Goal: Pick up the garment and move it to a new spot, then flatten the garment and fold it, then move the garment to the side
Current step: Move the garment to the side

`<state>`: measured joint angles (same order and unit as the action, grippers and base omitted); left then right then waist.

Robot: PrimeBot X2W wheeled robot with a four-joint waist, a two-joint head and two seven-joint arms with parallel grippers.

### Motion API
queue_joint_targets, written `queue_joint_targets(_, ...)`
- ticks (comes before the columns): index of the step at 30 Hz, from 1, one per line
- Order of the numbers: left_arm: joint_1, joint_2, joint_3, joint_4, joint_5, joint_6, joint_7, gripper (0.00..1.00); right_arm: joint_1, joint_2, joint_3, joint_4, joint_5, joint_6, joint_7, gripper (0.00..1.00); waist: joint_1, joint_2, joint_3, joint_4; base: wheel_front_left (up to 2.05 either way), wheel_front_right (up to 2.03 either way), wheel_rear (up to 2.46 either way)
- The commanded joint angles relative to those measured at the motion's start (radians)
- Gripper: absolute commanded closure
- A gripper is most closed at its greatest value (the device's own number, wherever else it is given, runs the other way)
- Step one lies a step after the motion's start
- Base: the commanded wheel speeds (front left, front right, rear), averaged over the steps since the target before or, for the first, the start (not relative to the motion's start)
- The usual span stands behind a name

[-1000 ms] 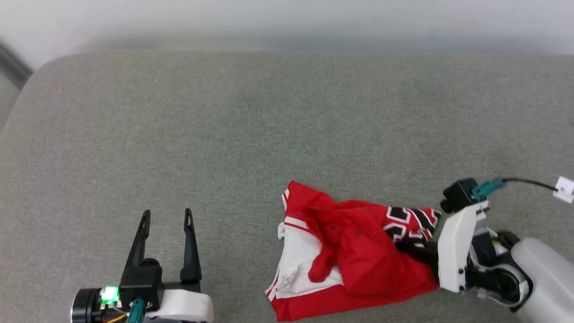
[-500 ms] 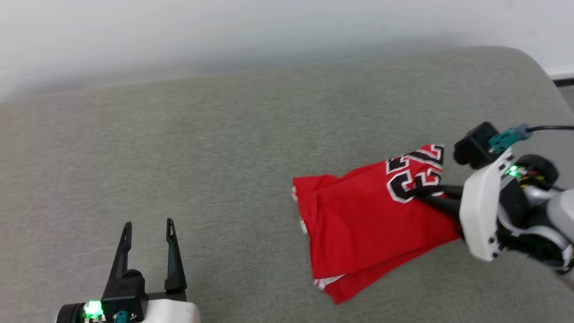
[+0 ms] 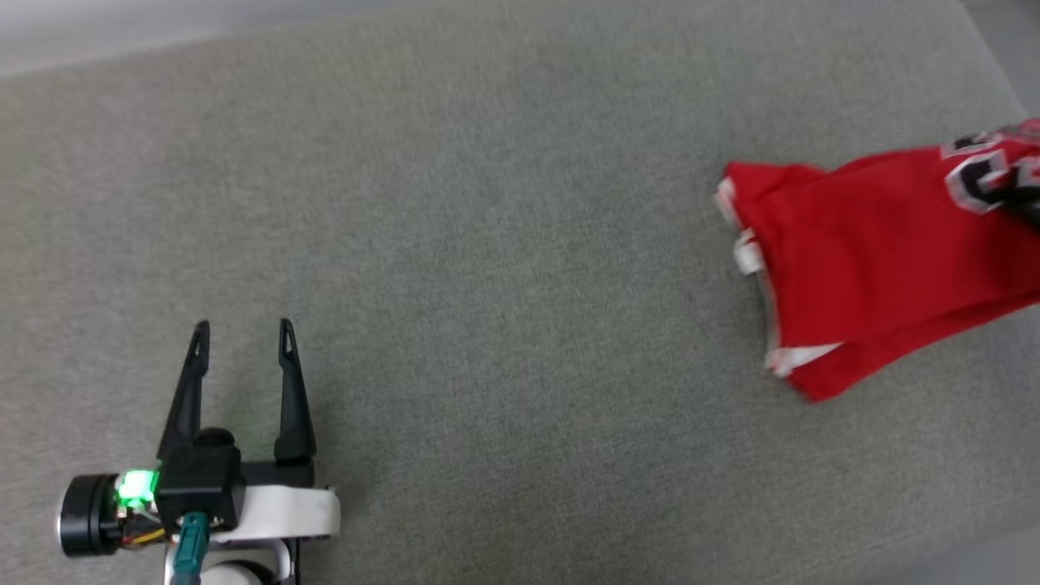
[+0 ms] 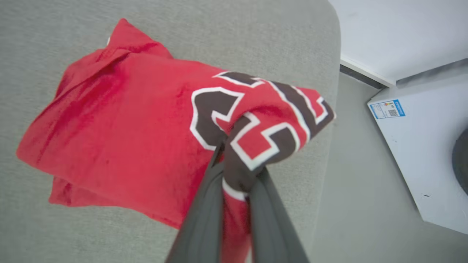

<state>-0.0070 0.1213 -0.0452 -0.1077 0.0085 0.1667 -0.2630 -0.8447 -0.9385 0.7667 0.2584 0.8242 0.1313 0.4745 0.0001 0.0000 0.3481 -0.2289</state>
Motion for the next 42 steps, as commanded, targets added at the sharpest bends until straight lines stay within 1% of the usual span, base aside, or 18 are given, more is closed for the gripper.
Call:
queue_joint_targets(1, -0.020, 0.011, 0.002, -0.005, 0.005, -0.005, -0.002, 0.00, -0.036, -0.014, -0.011, 0.031, -0.017, -0.001, -0.016, 1.00, -0.0001, 0.0000, 0.071, -0.022, 0.00, 0.00, 0.00)
queue_joint_targets(4, -0.049, 0.025, 0.001, -0.015, 0.008, -0.008, -0.002, 0.00, -0.073, -0.023, -0.032, 0.119, -0.046, -0.001, -0.038, 1.00, -0.0001, 0.0000, 0.120, -0.023, 0.00, 0.00, 0.00)
queue_joint_targets(8, -0.084, 0.047, -0.005, -0.023, 0.014, -0.013, -0.002, 0.00, -0.129, -0.015, -0.079, 0.241, -0.070, -0.001, -0.056, 1.00, -0.0001, 0.0000, 0.175, -0.019, 0.00, 0.00, 0.00)
queue_joint_targets(9, -0.107, 0.059, -0.008, -0.029, 0.013, -0.015, -0.002, 0.00, -0.164, -0.009, -0.106, 0.318, -0.107, -0.001, -0.073, 1.00, -0.0001, 0.0000, 0.206, -0.012, 0.00, 0.00, 0.00)
queue_joint_targets(11, -0.120, 0.065, -0.010, -0.032, 0.013, -0.014, -0.002, 0.00, -0.184, 0.001, -0.121, 0.361, -0.129, -0.001, -0.087, 1.00, -0.0001, 0.0000, 0.223, -0.009, 0.00, 0.00, 0.00)
queue_joint_targets(15, -0.132, 0.070, -0.014, -0.027, 0.007, -0.008, -0.002, 0.00, -0.190, 0.050, -0.156, 0.445, -0.134, -0.001, -0.096, 1.00, -0.0001, 0.0000, 0.233, -0.004, 0.00, 0.00, 0.00)
queue_joint_targets(16, -0.133, 0.069, -0.016, -0.022, 0.006, -0.006, -0.002, 0.00, -0.188, 0.058, -0.157, 0.457, -0.146, -0.001, -0.100, 0.53, -0.0001, 0.0000, 0.228, -0.002, 0.00, 0.00, 0.00)
queue_joint_targets(17, -0.131, 0.067, -0.019, -0.017, 0.004, -0.004, -0.002, 0.00, -0.188, 0.062, -0.157, 0.468, -0.162, -0.001, -0.114, 0.00, -0.0001, 0.0000, 0.219, 0.000, 0.00, 0.00, 0.00)
queue_joint_targets(21, -0.113, 0.051, -0.026, -0.007, -0.009, 0.003, -0.002, 0.00, -0.193, 0.085, -0.192, 0.518, -0.223, -0.001, -0.193, 0.00, -0.0001, 0.0000, 0.161, 0.013, 0.00, 0.00, 0.00)
queue_joint_targets(26, -0.082, 0.036, -0.022, 0.002, -0.020, 0.015, -0.002, 0.00, -0.215, 0.109, -0.267, 0.547, -0.355, -0.001, -0.380, 0.00, -0.0001, 0.0000, 0.071, 0.027, 0.00, 0.00, 0.00)
queue_joint_targets(31, -0.036, 0.019, -0.017, 0.007, -0.030, 0.024, -0.002, 0.00, -0.193, 0.191, -0.387, 0.551, -0.468, -0.001, -0.579, 0.00, -0.0001, 0.0000, -0.011, 0.041, 0.00, 0.00, 0.00)
queue_joint_targets(34, -0.007, 0.010, -0.018, 0.009, -0.031, 0.025, -0.002, 0.00, -0.163, 0.264, -0.468, 0.529, -0.532, -0.001, -0.690, 0.00, -0.0001, 0.0000, -0.051, 0.054, 0.00, 0.00, 0.00)
queue_joint_targets(36, 0.011, 0.005, -0.017, 0.009, -0.033, 0.027, -0.002, 0.00, -0.136, 0.313, -0.525, 0.479, -0.572, -0.001, -0.725, 0.00, -0.0001, 0.0000, -0.074, 0.064, 0.00, 0.00, 0.00)
queue_joint_targets(38, 0.026, 0.000, -0.016, 0.010, -0.033, 0.027, -0.002, 0.00, -0.089, 0.365, -0.576, 0.397, -0.615, -0.001, -0.737, 0.00, -0.0001, 0.0000, -0.094, 0.076, 0.00, 0.00, 0.00)
queue_joint_targets(41, 0.045, -0.006, -0.015, 0.012, -0.034, 0.024, -0.002, 0.00, 0.017, 0.446, -0.651, 0.202, -0.659, -0.001, -0.740, 0.00, -0.0001, 0.0000, -0.121, 0.096, 0.00, 0.00, 0.00)
queue_joint_targets(42, 0.050, -0.009, -0.014, 0.012, -0.034, 0.026, -0.002, 0.00, 0.065, 0.468, -0.658, 0.143, -0.669, -0.001, -0.738, 0.00, -0.0001, 0.0000, -0.129, 0.103, 0.00, 0.00, 0.00)
